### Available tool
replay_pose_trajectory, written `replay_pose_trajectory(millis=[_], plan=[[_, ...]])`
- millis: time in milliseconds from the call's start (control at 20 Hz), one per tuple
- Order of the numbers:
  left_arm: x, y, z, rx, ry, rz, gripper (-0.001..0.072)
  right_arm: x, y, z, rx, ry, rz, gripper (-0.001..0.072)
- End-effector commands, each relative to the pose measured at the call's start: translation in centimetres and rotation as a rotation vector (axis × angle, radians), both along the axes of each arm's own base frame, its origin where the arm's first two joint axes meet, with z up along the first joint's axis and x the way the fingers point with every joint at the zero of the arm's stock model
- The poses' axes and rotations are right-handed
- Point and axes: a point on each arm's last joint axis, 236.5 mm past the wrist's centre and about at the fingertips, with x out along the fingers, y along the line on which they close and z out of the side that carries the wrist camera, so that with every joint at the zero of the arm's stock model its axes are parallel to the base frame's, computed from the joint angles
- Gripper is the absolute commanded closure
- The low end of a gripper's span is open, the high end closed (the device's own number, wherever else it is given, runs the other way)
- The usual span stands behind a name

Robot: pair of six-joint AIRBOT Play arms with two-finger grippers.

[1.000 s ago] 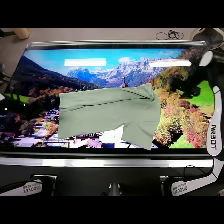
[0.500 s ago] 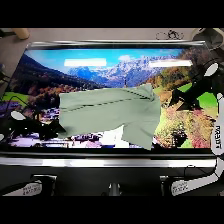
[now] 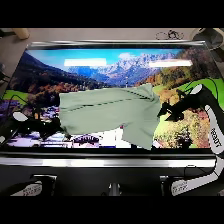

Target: Fold the shirts.

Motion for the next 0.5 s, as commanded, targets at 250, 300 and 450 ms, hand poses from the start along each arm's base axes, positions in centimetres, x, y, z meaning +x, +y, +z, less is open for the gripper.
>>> replay_pose_trajectory(millis=[250,300,450], plan=[[5.0,1.2,10.6,0.079,-0.33,-0.07,0.0679,5.0,2.4,5.5,0.044,-0.28,0.078,0.0688],[7.4,2.2,16.8,0.145,-0.503,-0.069,0.0679,6.7,2.1,11.3,0.005,-0.437,0.132,0.0688],[7.9,3.3,45.0,0.328,-1.22,0.005,0.0678,6.5,0.9,38.3,-0.241,-1.118,0.142,0.0688]])
